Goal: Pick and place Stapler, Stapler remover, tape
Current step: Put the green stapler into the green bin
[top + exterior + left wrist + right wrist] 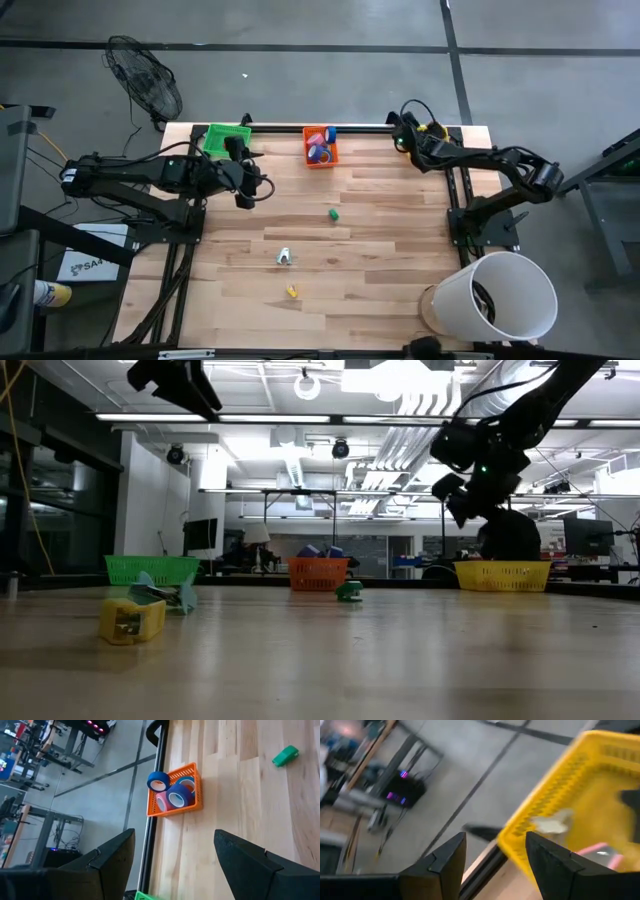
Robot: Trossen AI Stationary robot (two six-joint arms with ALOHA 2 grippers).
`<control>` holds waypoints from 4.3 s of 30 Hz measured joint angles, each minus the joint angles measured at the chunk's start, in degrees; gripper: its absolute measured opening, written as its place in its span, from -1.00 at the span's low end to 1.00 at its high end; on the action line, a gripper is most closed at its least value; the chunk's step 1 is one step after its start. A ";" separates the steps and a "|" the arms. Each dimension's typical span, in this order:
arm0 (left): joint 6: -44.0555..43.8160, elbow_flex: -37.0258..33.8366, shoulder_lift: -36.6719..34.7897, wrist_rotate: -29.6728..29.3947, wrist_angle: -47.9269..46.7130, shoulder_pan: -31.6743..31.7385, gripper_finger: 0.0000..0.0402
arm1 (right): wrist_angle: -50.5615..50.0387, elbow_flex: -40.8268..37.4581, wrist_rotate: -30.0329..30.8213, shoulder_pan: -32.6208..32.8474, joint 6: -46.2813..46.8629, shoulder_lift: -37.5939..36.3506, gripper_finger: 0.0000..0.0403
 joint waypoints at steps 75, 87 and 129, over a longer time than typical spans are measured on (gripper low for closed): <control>-2.79 0.00 0.02 0.83 0.16 0.00 0.33 | 17.94 10.90 -2.83 58.23 -40.69 36.01 -0.02; -2.79 -0.02 0.02 0.92 -0.33 0.00 0.33 | 15.34 14.32 0.08 54.81 -37.39 38.94 -0.02; -2.61 -0.01 0.04 0.81 -2.83 0.00 0.33 | 16.98 13.85 -2.95 50.52 -41.52 38.35 -0.69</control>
